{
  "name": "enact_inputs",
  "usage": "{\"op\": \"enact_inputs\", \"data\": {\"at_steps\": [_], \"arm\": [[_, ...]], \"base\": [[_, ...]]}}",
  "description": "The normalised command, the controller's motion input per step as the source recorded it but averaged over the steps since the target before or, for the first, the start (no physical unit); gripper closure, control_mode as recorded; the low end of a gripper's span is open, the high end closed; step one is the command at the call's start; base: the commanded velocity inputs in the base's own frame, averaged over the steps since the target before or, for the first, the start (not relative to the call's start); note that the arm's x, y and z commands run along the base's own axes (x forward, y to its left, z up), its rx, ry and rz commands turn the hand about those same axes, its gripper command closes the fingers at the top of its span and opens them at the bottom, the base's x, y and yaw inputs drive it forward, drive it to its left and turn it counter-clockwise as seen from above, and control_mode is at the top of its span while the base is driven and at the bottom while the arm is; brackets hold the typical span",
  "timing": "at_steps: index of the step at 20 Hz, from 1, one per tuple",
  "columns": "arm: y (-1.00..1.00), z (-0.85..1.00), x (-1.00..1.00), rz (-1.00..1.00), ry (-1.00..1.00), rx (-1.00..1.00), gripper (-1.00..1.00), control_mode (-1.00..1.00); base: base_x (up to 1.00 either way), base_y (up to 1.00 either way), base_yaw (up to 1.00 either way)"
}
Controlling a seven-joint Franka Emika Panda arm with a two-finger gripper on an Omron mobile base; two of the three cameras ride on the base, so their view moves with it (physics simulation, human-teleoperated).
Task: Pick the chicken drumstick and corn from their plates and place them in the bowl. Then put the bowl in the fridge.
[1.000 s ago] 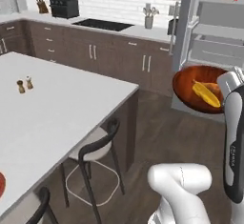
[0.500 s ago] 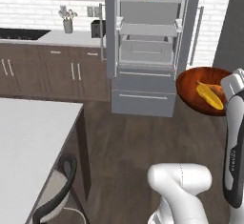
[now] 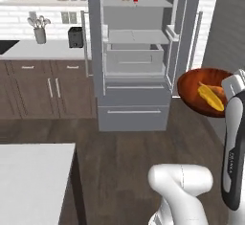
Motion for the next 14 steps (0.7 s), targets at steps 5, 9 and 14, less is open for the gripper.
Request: {"op": "enact_inputs", "data": {"at_steps": [5,9,14], "arm": [[0.0,0.0,0.0,0.0,0.0,0.0,1.0,1.0],[0.0,0.0,0.0,0.0,0.0,0.0,1.0,1.0],[0.0,0.0,0.0,0.0,0.0,0.0,1.0,1.0]], "base": [[1.0,-0.33,-0.13],[1.0,0.32,-0.2],[1.0,0.46,-0.23]]}}
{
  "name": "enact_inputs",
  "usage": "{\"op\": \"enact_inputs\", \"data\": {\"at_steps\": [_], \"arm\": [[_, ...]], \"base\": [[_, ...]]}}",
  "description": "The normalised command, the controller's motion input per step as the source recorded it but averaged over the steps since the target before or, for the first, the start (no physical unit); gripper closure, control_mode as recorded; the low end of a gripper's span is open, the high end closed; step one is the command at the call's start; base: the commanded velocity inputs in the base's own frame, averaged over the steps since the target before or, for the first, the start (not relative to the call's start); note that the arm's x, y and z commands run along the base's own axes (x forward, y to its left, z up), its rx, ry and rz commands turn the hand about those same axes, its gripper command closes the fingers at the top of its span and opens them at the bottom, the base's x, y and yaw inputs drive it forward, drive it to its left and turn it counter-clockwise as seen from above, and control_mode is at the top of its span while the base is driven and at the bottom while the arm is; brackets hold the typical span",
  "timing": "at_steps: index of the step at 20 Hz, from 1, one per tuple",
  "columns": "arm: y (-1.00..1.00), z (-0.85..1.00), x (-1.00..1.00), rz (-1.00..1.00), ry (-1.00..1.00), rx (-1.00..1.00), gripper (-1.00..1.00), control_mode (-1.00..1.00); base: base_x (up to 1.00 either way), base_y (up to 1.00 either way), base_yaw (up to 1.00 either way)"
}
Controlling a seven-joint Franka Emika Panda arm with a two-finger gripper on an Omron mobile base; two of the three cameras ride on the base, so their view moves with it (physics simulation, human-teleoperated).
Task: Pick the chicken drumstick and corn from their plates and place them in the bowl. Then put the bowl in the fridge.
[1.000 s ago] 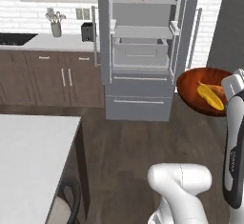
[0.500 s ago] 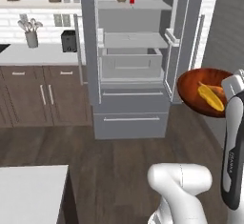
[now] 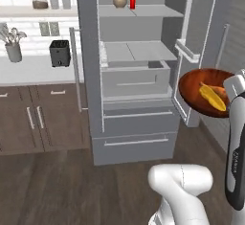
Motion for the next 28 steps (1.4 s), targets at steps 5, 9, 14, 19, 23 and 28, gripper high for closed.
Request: {"op": "enact_inputs", "data": {"at_steps": [5,9,14,19,23,28], "arm": [[0.0,0.0,0.0,0.0,0.0,0.0,1.0,1.0],[0.0,0.0,0.0,0.0,0.0,0.0,1.0,1.0],[0.0,0.0,0.0,0.0,0.0,0.0,1.0,1.0],[0.0,0.0,0.0,0.0,0.0,0.0,1.0,1.0],[0.0,0.0,0.0,0.0,0.0,0.0,1.0,1.0],[0.0,0.0,0.0,0.0,0.0,0.0,1.0,1.0]], "base": [[1.0,0.51,-0.17],[0.97,0.08,-0.02],[0.91,-0.11,0.0],[0.69,-0.26,0.0],[0.74,-0.25,0.01],[0.95,-0.1,0.0]]}}
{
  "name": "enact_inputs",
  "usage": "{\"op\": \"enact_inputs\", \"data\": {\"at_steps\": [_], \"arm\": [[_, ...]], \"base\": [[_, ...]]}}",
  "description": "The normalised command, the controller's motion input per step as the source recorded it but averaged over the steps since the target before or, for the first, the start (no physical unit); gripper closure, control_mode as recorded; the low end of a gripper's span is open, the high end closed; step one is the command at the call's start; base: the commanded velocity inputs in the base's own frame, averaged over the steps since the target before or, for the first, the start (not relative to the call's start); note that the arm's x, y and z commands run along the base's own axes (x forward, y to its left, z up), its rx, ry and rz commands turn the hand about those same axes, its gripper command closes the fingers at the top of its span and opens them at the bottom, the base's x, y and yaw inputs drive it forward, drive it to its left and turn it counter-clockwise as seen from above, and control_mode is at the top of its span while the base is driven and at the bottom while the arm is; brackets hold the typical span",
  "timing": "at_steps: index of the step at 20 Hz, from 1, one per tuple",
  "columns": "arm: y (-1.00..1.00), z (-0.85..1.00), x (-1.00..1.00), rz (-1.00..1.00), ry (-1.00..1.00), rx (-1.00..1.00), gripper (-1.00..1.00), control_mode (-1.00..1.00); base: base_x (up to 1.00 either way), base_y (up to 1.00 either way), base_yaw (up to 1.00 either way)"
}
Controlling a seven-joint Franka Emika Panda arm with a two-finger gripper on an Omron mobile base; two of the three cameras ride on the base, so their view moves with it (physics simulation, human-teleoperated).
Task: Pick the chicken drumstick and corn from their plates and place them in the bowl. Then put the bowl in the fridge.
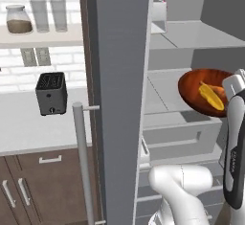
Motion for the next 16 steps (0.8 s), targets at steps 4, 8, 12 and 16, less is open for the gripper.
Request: {"op": "enact_inputs", "data": {"at_steps": [4,8,12,16], "arm": [[0.0,0.0,0.0,0.0,0.0,0.0,1.0,1.0],[-0.06,-0.12,0.34,0.0,0.0,0.0,1.0,-1.0],[-0.11,-0.51,0.99,0.06,0.0,0.0,1.0,-1.0],[-0.04,-0.62,1.0,0.12,0.0,0.0,1.0,-1.0]], "base": [[0.77,-0.22,0.02],[0.35,-0.06,0.0],[0.0,0.0,0.0],[0.0,0.0,0.0]]}}
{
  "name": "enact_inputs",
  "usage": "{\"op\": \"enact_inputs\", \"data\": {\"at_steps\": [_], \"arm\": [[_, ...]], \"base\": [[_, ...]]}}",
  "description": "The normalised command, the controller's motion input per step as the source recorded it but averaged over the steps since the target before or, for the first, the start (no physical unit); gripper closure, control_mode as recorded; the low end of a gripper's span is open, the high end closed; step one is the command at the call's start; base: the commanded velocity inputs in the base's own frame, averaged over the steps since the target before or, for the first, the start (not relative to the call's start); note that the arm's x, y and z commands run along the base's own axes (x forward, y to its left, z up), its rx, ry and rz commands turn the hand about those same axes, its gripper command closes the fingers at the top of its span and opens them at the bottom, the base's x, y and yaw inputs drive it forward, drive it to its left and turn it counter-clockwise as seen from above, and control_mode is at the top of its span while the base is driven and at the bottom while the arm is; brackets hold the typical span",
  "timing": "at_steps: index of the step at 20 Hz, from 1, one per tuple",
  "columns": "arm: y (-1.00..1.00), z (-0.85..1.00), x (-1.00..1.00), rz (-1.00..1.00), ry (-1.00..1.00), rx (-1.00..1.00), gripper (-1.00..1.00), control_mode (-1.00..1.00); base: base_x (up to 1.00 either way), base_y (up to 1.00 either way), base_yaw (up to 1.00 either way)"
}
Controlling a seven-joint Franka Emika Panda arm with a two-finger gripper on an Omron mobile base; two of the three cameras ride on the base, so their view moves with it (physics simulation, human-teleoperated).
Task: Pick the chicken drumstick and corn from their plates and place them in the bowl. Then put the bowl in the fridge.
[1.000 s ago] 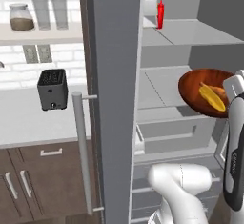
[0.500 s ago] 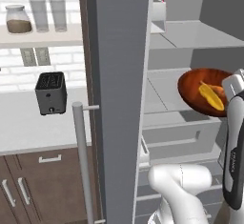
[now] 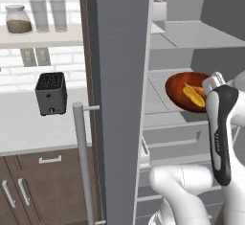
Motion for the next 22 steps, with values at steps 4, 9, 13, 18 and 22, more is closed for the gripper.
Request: {"op": "enact_inputs", "data": {"at_steps": [4,9,13,18,22], "arm": [[-0.06,-0.51,1.0,0.15,0.0,0.0,1.0,-1.0],[-0.06,-0.24,1.0,0.12,0.01,0.0,1.0,-1.0],[-0.06,-0.19,1.0,0.07,0.04,0.0,1.0,-1.0],[-0.09,-0.27,0.98,0.01,0.02,0.0,1.0,-1.0],[-0.16,-0.48,0.68,0.08,-0.02,0.0,1.0,-1.0]], "base": [[0.0,0.0,0.0],[0.0,0.0,0.0],[0.0,0.0,0.0],[0.0,0.0,0.0],[0.0,0.0,0.0]]}}
